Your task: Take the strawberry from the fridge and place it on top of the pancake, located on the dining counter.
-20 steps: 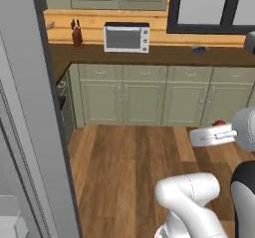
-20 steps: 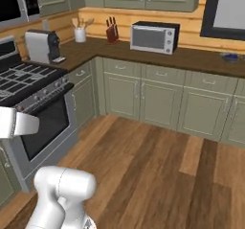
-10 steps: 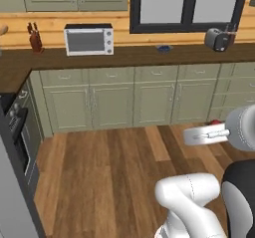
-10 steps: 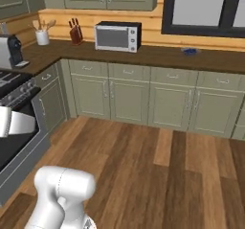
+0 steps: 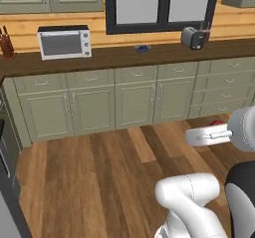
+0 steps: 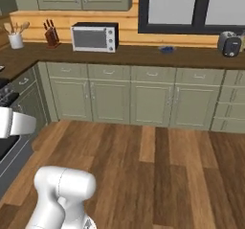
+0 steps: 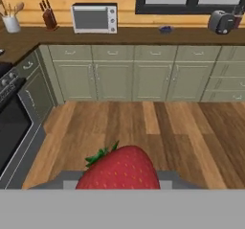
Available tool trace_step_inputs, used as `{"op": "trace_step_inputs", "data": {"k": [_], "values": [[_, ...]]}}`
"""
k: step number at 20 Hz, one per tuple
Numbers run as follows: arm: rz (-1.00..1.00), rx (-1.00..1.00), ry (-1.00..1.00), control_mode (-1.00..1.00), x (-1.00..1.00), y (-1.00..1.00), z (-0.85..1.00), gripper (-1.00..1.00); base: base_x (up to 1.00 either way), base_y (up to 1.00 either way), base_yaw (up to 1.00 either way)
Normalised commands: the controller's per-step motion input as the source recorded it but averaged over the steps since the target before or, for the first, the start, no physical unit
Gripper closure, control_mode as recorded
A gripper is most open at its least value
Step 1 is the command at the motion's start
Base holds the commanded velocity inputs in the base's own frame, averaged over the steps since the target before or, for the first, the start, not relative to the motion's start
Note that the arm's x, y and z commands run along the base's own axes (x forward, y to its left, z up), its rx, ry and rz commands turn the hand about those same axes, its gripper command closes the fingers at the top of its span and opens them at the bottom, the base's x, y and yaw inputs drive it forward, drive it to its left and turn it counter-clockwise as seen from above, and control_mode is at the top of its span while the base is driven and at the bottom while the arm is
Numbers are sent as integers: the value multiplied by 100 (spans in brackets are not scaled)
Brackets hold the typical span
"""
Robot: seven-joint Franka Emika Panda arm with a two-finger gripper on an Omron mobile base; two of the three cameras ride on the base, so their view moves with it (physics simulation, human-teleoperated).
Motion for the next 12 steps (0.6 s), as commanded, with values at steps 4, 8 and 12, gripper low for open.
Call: {"op": "trace_step_inputs", "data": {"k": [4, 8, 12], "values": [[0, 0, 0, 100, 0, 0, 0, 100, -35, 94, -42], [0, 0, 0, 100, 0, 0, 0, 100, -100, 35, -23], [0, 0, 0, 100, 0, 0, 0, 100, -88, 15, -13]]}}
